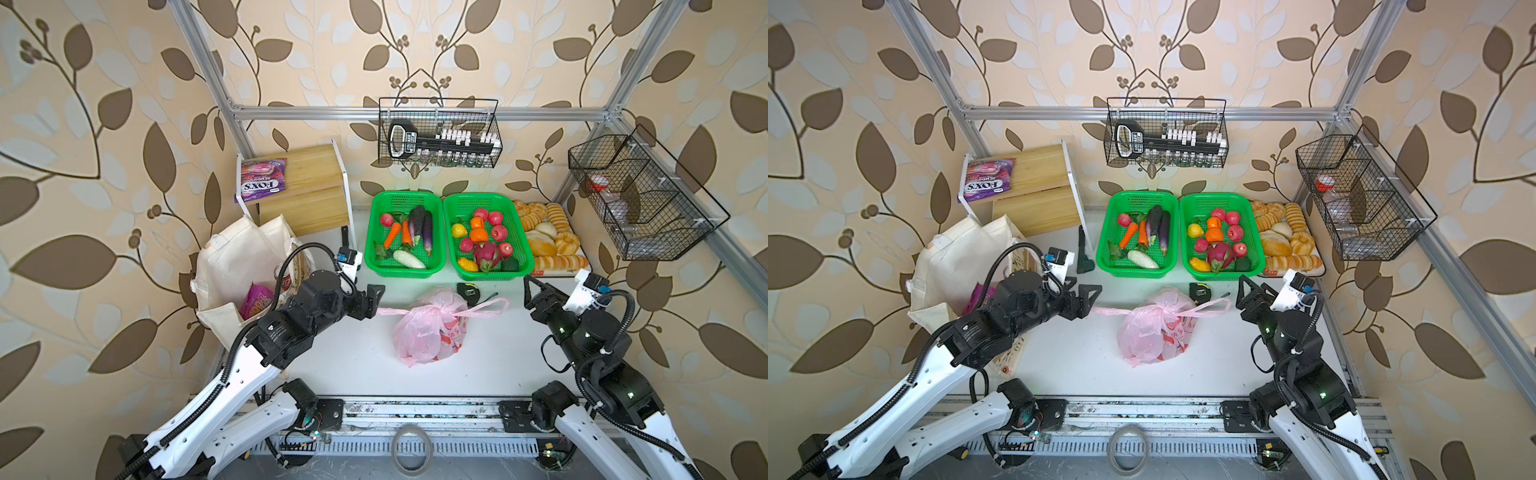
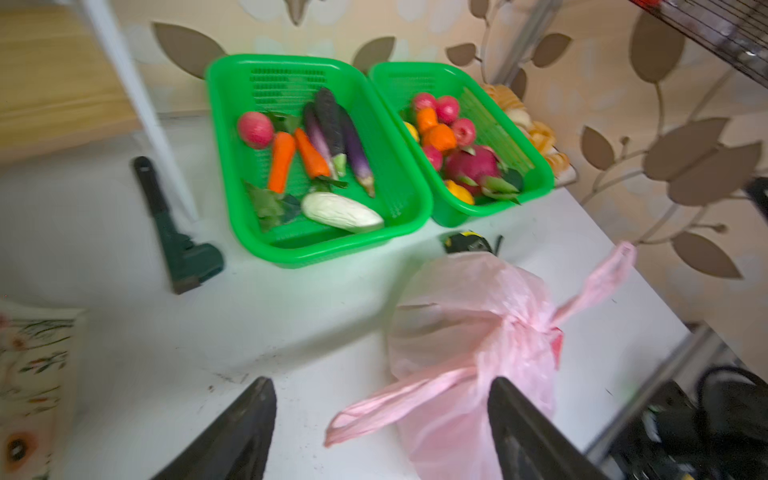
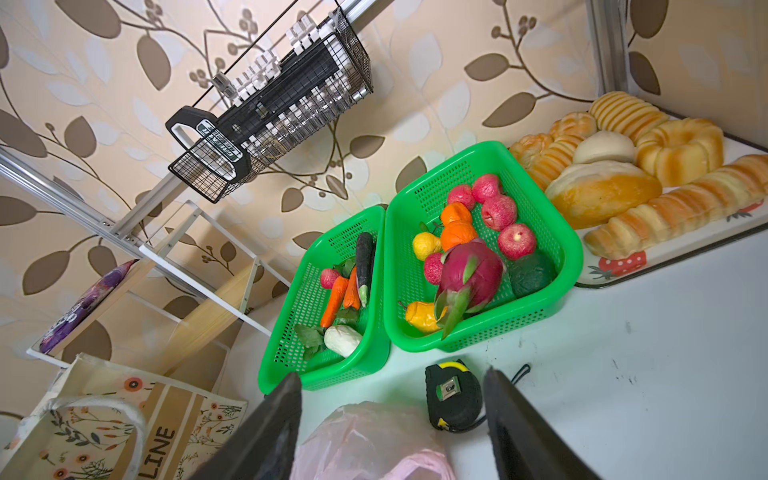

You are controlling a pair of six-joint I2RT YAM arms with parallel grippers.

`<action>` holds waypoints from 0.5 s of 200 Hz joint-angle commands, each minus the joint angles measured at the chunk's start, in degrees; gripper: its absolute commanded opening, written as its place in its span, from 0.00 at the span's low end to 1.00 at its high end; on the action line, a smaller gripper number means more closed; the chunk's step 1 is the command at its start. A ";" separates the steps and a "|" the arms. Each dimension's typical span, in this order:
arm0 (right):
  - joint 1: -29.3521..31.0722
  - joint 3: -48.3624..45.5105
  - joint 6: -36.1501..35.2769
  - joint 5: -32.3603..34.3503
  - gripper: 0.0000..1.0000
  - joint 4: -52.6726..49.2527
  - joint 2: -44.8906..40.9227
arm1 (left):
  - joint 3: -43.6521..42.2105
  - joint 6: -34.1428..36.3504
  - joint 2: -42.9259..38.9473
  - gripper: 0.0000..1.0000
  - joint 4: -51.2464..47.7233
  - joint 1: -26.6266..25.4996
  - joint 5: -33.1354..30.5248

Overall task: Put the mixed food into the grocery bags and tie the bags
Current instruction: 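Regrasp the tied pink bag at its knot with the left gripper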

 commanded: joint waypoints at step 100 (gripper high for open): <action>-0.24 -2.36 -1.24 -7.71 0.70 -1.24 3.39 | 21.72 21.36 33.85 0.99 -11.30 -14.75 11.39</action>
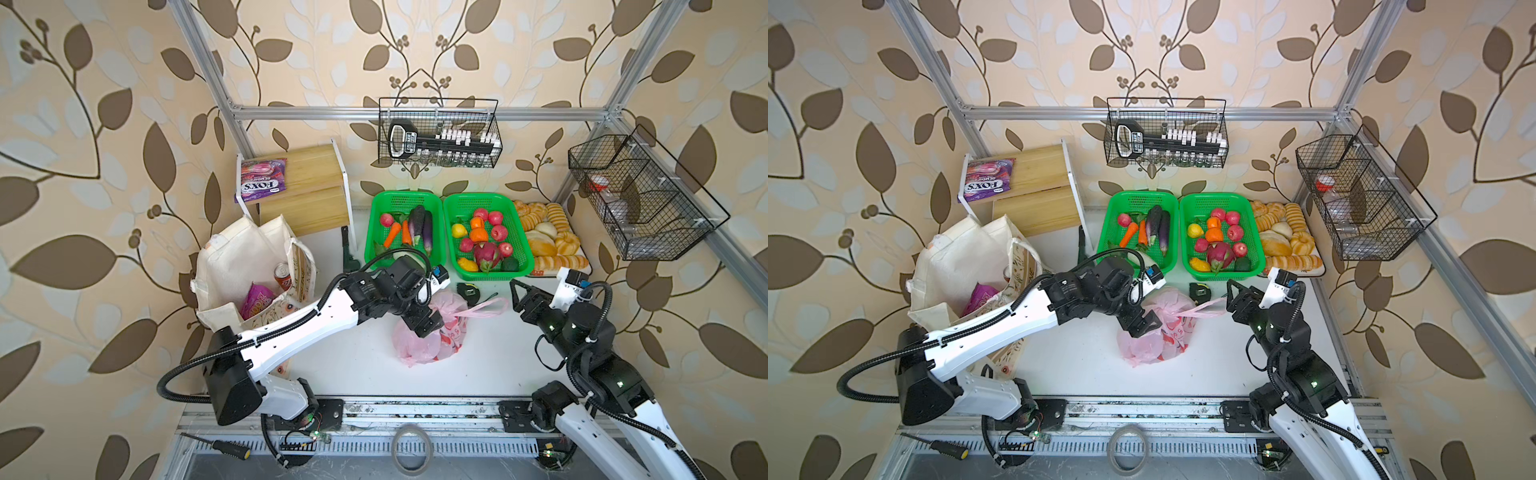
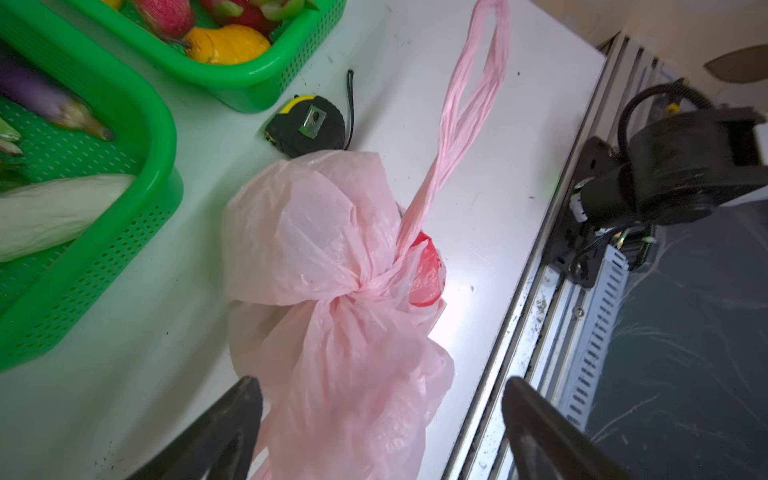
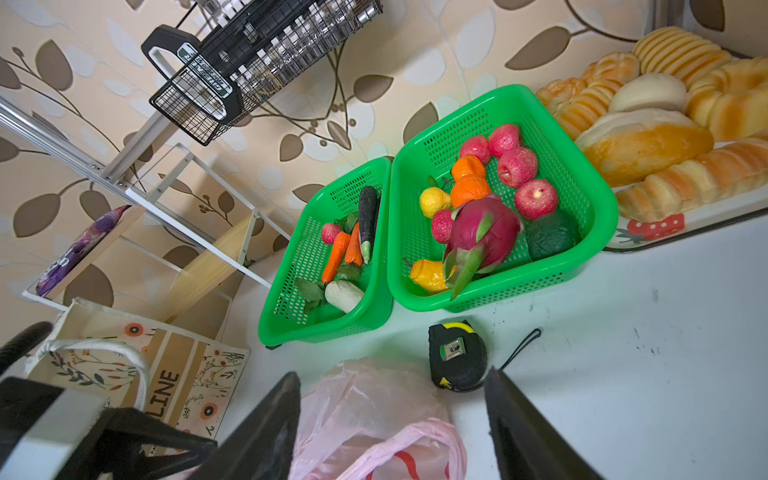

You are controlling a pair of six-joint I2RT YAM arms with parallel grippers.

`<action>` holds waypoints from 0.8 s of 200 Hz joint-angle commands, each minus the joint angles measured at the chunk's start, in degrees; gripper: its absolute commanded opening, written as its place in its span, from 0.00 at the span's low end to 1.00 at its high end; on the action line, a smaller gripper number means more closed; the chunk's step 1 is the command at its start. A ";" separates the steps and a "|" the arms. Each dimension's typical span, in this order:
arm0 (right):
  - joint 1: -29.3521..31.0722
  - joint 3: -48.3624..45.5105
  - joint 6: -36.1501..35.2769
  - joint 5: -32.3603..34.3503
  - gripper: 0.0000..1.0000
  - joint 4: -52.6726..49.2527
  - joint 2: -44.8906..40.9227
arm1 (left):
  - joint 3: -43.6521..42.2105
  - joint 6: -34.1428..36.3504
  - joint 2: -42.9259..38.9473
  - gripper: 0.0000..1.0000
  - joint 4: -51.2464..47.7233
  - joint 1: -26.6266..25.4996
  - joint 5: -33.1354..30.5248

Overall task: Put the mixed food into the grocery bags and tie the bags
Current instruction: 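Regrasp the tied pink bag at its knot with the left gripper, then lift the tied pink bag with the left gripper and carry it into the tote bag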

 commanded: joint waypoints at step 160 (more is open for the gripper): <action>-0.39 -2.99 -2.98 -2.04 0.71 -1.20 -0.49 | 19.10 8.46 19.26 0.31 -16.37 -1.63 -4.38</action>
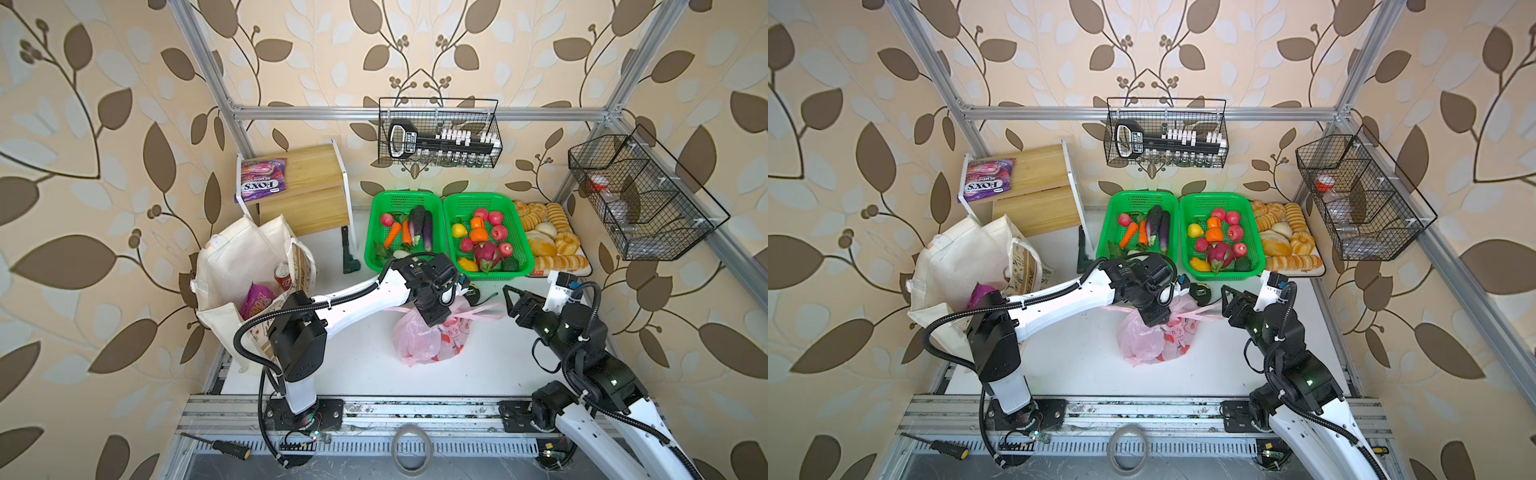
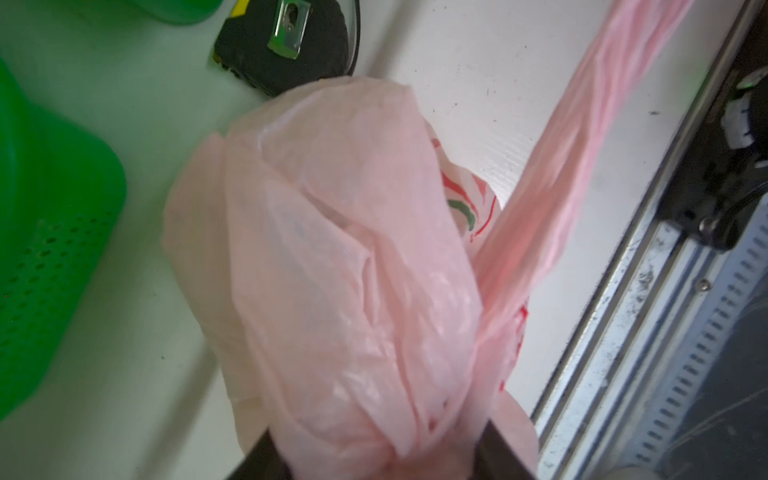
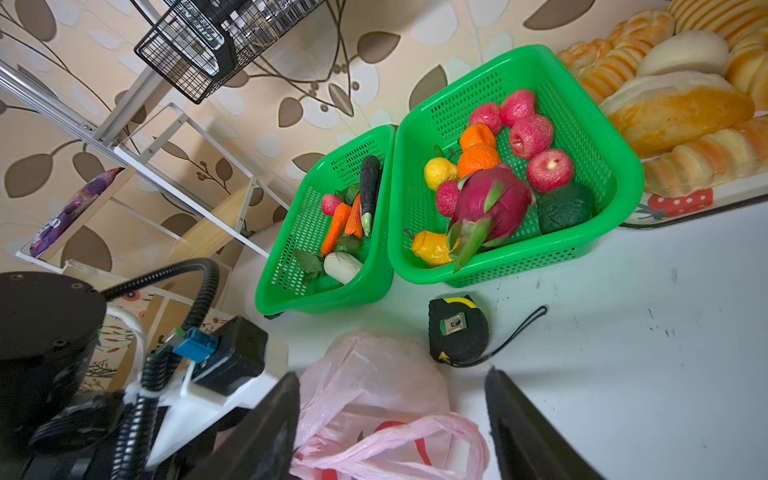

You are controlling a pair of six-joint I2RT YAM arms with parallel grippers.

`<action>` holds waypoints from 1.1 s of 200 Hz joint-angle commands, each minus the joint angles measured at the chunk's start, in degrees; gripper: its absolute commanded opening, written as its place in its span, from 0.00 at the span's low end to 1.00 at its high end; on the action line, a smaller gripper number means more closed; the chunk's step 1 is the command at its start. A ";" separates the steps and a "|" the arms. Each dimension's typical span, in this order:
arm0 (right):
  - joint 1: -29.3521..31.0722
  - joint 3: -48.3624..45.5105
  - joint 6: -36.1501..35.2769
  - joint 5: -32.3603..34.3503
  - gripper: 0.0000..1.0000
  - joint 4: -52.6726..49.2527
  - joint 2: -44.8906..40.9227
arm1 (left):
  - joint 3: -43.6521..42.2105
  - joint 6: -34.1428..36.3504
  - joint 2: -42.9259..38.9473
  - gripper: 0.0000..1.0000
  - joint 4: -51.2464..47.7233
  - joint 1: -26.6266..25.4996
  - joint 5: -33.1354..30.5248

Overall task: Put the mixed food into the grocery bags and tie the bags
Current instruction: 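Lift the tied pink bag with the left gripper and carry it into the tote bag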

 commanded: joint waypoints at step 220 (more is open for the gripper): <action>-0.85 -0.95 -1.25 -0.13 0.70 1.40 0.66 | 1.91 0.53 -46.24 0.00 5.36 11.96 -36.72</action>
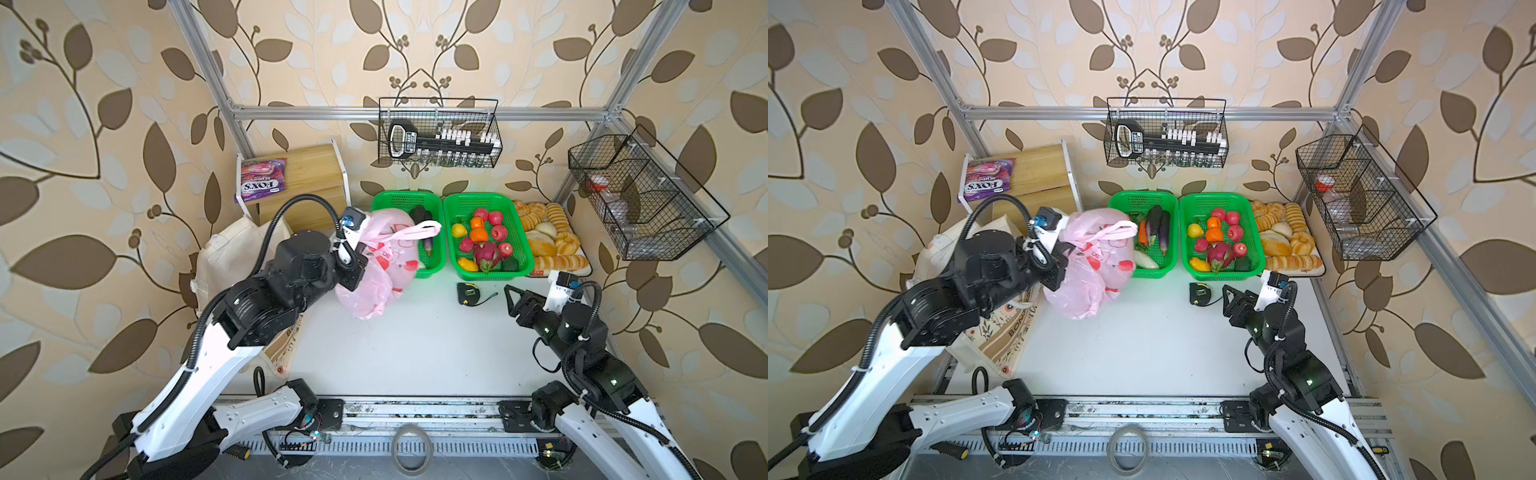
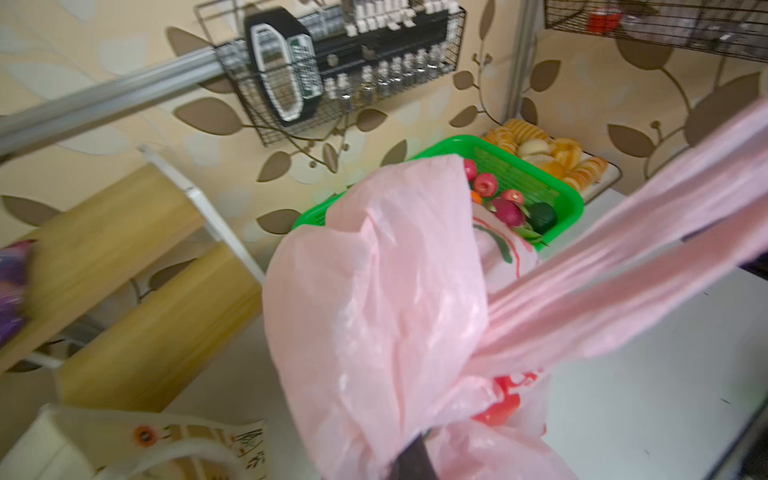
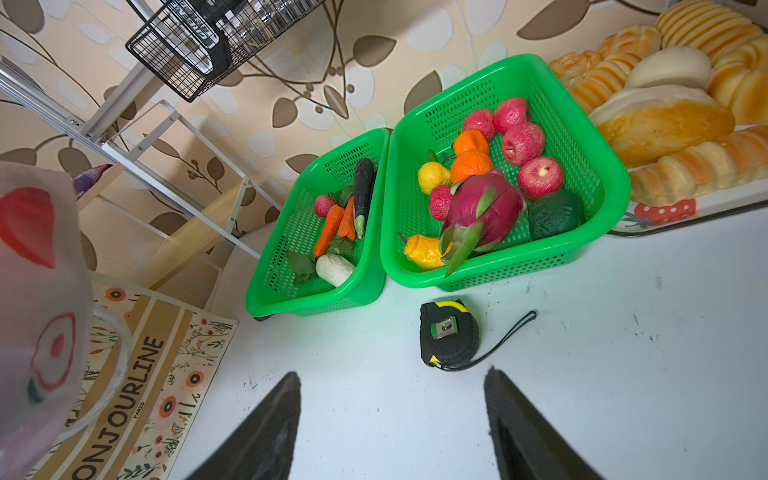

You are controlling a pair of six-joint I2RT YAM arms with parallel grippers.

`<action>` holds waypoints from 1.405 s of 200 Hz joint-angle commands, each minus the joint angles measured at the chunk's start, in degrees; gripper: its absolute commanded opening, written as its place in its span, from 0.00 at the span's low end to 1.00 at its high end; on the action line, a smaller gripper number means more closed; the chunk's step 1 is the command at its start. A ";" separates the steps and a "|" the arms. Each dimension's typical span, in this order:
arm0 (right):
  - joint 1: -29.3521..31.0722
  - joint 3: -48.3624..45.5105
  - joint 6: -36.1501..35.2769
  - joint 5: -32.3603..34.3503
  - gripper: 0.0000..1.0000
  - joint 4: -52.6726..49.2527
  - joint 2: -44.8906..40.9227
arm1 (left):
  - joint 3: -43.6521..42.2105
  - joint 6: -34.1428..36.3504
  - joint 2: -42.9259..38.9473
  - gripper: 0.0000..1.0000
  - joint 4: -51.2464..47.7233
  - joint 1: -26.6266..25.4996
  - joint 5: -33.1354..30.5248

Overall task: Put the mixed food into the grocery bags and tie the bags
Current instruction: 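Lift the tied pink bag with the left gripper and carry it into the tote bag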

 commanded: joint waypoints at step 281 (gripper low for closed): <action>-0.84 -0.28 1.90 -10.33 0.70 8.24 8.30 | -9.09 2.36 1.80 0.00 7.89 43.15 -22.86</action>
